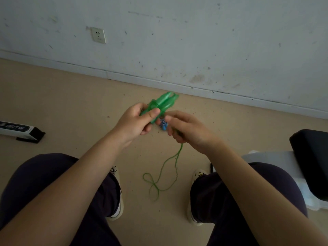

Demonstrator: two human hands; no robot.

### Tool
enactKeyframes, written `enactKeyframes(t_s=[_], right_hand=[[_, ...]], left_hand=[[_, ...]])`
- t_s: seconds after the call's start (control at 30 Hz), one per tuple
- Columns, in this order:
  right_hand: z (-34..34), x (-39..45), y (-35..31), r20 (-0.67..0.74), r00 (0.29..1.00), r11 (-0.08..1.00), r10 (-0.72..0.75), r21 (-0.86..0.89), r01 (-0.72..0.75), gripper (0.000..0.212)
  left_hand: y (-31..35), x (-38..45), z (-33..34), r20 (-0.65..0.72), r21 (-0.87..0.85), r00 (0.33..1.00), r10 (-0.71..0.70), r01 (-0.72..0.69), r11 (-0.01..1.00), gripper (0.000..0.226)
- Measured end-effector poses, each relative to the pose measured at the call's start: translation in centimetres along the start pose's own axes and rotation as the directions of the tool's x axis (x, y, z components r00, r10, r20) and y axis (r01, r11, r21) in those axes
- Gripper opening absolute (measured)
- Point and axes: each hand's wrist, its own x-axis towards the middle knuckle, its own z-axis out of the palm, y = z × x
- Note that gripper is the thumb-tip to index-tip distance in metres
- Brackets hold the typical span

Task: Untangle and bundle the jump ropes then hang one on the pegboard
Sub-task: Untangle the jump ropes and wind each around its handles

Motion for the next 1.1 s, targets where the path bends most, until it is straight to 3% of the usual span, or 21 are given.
enactKeyframes(t_s=[0.13, 0.33, 0.47, 0.53, 0.63, 0.77, 0.93, 1.0, 1.1], right_hand=[[0.9, 0.3, 0.8, -0.078, 0.996, 0.960, -0.034, -0.280, 0.011, 0.013], [1.9, 0.1, 0.9, -0.010, 0.996, 0.796, -0.091, -0.602, 0.066, 0.009], [2.2, -0.2, 0.3, 0.029, 0.955, 0.686, -0.295, -0.690, 0.233, 0.018], [1.8, -0.1, -0.2, -0.011, 0.911, 0.650, -0.411, -0.704, 0.285, 0.014], [0.5, 0.2, -0.7, -0.069, 0.850, 0.627, -0.522, -0.707, 0.327, 0.009], [-0.7, 0.2, -0.9, -0.154, 0.901, 0.793, -0.405, -0.550, 0.262, 0.008], [-0.9, 0.2, -0.3, -0.128, 0.989, 0.953, -0.080, -0.300, 0.039, 0.012], [-1.0, 0.2, -0.1, -0.133, 0.991, 0.973, -0.032, -0.231, 0.001, 0.013], [-1.1, 0.3, 0.0, -0.156, 0.988, 0.980, -0.006, -0.195, -0.025, 0.010]], left_hand=[[-0.3, 0.4, -0.3, -0.136, 0.079, 0.991, 0.012, -0.002, 0.997, 0.017], [-0.5, 0.9, -1.0, -0.301, 0.141, 0.953, 0.035, 0.008, 0.990, 0.020], [-1.0, 1.2, -1.6, -0.330, 0.241, 0.944, 0.018, 0.066, 0.968, 0.021], [-1.1, 1.2, -1.8, -0.271, 0.268, 0.962, -0.034, 0.109, 0.957, 0.019], [-0.9, 0.8, -2.0, 0.004, 0.303, 0.989, -0.147, 0.139, 0.943, 0.020], [-0.3, -0.1, -1.2, 0.335, 0.280, 0.919, -0.209, 0.115, 0.953, 0.015], [-0.1, -0.6, -0.5, 0.432, 0.304, 0.882, -0.187, 0.052, 0.951, 0.029], [-0.1, -0.7, -0.4, 0.432, 0.313, 0.885, -0.171, 0.031, 0.949, 0.038], [-0.2, -0.8, -0.4, 0.433, 0.328, 0.889, -0.151, 0.000, 0.945, 0.025]])
